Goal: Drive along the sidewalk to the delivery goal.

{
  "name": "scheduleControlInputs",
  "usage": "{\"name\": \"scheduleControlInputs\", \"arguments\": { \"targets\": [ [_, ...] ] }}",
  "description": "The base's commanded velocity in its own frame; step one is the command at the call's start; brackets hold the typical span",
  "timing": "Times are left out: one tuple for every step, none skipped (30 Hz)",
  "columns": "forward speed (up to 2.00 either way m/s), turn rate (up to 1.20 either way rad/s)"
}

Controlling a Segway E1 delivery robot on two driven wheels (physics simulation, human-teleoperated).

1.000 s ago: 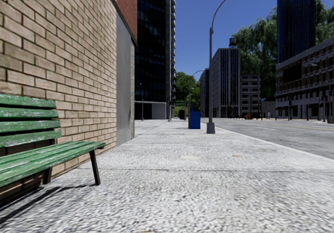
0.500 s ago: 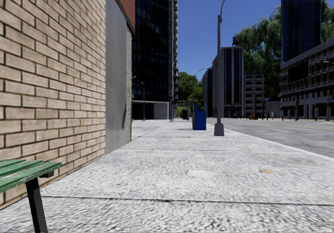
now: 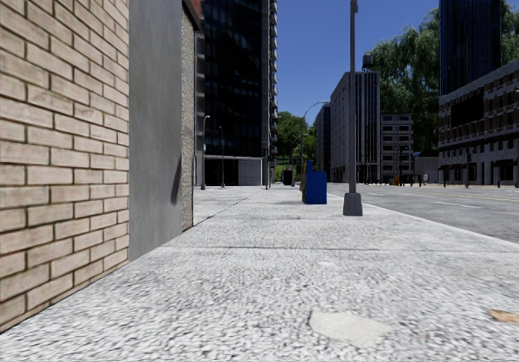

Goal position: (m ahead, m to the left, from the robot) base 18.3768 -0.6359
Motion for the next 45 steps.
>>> {"name": "scheduleControlInputs", "arguments": {
  "targets": [
    [2.0, 0.0],
    [2.0, 0.0],
    [2.0, 0.0],
    [2.0, 0.0],
    [2.0, 0.0],
    [2.0, 0.0],
    [2.0, 0.0],
    [2.0, 0.0],
    [2.0, 0.0],
    [2.0, 0.0],
    [2.0, 0.0],
    [2.0, 0.0],
    [2.0, 0.0],
    [2.0, 0.0],
    [2.0, 0.0],
    [2.0, 0.0],
    [2.0, 0.0],
    [2.0, 0.0],
    [2.0, 0.0],
    [2.0, 0.0],
    [2.0, 0.0],
    [2.0, 0.0],
    [2.0, 0.0],
    [2.0, 0.0],
    [2.0, 0.0],
    [2.0, 0.0],
    [2.0, 0.0],
    [2.0, 0.0],
    [2.0, 0.0],
    [2.0, 0.0],
    [2.0, 0.0],
    [2.0, 0.0],
    [2.0, 0.0],
    [2.0, 0.0],
    [2.0, 0.0],
    [2.0, 0.0],
    [2.0, 0.0],
    [2.0, 0.0],
    [2.0, 0.0],
    [2.0, 0.0],
    [2.0, 0.0],
    [2.0, 0.0],
    [2.0, 0.0],
    [2.0, 0.0],
    [2.0, 0.0]
  ]
}}
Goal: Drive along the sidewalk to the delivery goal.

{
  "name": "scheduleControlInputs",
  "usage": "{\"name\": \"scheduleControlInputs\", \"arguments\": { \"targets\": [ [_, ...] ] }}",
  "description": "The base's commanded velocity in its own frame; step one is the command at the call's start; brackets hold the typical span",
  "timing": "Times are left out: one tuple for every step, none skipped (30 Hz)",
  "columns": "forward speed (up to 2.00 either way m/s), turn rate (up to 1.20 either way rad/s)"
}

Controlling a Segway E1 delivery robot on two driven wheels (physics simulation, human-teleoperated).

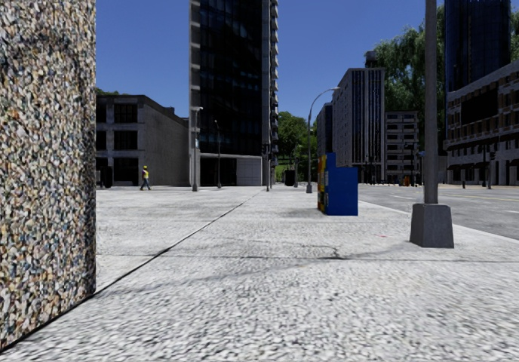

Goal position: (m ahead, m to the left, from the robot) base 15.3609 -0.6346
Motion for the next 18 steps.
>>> {"name": "scheduleControlInputs", "arguments": {
  "targets": [
    [2.0, 0.0],
    [2.0, 0.0],
    [2.0, 0.0],
    [2.0, 0.0],
    [2.0, 0.0],
    [2.0, 0.0],
    [2.0, 0.0],
    [2.0, 0.0],
    [2.0, 0.0],
    [2.0, 0.0],
    [2.0, 0.0],
    [2.0, 0.0],
    [2.0, 0.0],
    [2.0, 0.0],
    [2.0, 0.0],
    [2.0, 0.0],
    [2.0, 0.0],
    [2.0, 0.0]
  ]
}}
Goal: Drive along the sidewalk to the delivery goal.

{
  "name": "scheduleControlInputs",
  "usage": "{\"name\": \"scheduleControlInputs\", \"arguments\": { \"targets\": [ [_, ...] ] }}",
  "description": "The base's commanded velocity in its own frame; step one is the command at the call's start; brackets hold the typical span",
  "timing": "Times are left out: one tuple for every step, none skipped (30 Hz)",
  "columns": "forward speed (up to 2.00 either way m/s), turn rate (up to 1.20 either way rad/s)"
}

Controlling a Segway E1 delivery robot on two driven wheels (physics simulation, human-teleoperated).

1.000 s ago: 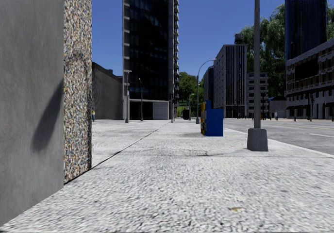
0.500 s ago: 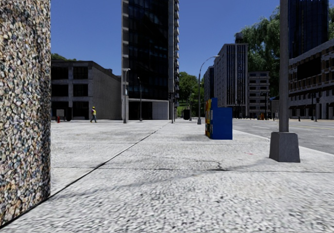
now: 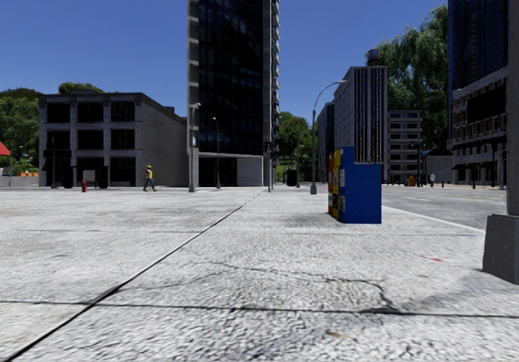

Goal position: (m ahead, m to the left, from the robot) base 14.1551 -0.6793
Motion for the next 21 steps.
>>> {"name": "scheduleControlInputs", "arguments": {
  "targets": [
    [2.0, 0.0],
    [2.0, 0.0],
    [2.0, 0.0],
    [2.0, 0.0],
    [2.0, 0.0],
    [2.0, 0.0],
    [2.0, 0.0],
    [2.0, 0.0],
    [2.0, 0.0],
    [2.0, 0.0],
    [2.0, 0.0],
    [2.0, 0.0],
    [2.0, 0.0],
    [2.0, 0.0],
    [2.0, 0.0],
    [2.0, 0.0],
    [2.0, 0.0],
    [2.0, 0.0],
    [2.0, 0.0],
    [2.0, 0.0],
    [2.0, 0.0]
  ]
}}
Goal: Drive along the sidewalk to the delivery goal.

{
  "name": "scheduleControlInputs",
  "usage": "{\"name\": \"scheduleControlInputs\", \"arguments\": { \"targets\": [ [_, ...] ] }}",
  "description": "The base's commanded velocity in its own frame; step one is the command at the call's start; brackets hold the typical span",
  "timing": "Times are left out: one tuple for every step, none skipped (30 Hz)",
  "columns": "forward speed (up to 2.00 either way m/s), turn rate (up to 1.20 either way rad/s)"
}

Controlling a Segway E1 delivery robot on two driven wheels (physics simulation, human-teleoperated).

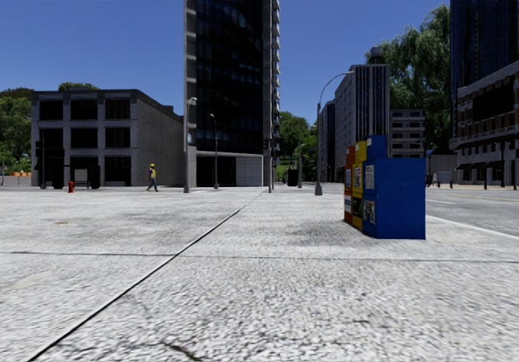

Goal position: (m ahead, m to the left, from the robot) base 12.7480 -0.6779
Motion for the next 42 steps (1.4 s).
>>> {"name": "scheduleControlInputs", "arguments": {
  "targets": [
    [2.0, 0.0],
    [2.0, 0.0],
    [2.0, 0.0],
    [2.0, 0.0],
    [2.0, 0.0],
    [2.0, 0.0],
    [2.0, 0.0],
    [2.0, 0.0],
    [2.0, 0.0],
    [2.0, 0.0],
    [2.0, 0.0],
    [2.0, 0.0],
    [2.0, 0.0],
    [2.0, 0.0],
    [2.0, 0.0],
    [2.0, 0.0],
    [2.0, 0.0],
    [2.0, 0.0],
    [2.0, 0.0],
    [2.0, 0.0],
    [2.0, 0.0],
    [2.0, 0.0],
    [2.0, 0.0],
    [2.0, 0.0],
    [2.0, 0.0],
    [2.0, 0.0],
    [2.0, 0.0],
    [2.0, 0.0],
    [2.0, 0.0],
    [2.0, 0.0],
    [2.0, 0.0],
    [2.0, -0.04],
    [2.0, -0.18],
    [2.0, -0.18],
    [2.0, -0.28],
    [2.0, -0.32],
    [2.0, -0.27],
    [2.0, -0.27],
    [2.0, -0.07],
    [2.0, 0.0],
    [2.0, 0.0],
    [2.0, 0.0]
  ]
}}
